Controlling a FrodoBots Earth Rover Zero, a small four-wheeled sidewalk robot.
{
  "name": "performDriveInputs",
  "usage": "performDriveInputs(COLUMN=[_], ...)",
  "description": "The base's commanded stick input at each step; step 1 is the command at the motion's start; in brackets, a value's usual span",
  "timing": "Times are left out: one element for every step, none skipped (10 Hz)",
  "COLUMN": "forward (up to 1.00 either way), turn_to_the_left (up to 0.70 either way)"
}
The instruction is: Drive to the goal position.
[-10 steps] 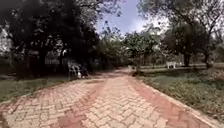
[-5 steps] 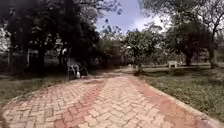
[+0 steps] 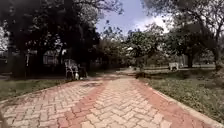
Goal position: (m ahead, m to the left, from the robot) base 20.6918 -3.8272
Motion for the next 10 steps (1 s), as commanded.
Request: performDriveInputs(forward=[0.70, 0.70, 0.70, 0.70, 0.70, 0.70, 0.70, 0.70, 0.70, 0.70], turn_to_the_left=[0.00, 0.00, 0.00, 0.00, 0.00, 0.00, 0.00, 0.00, 0.00, -0.17])
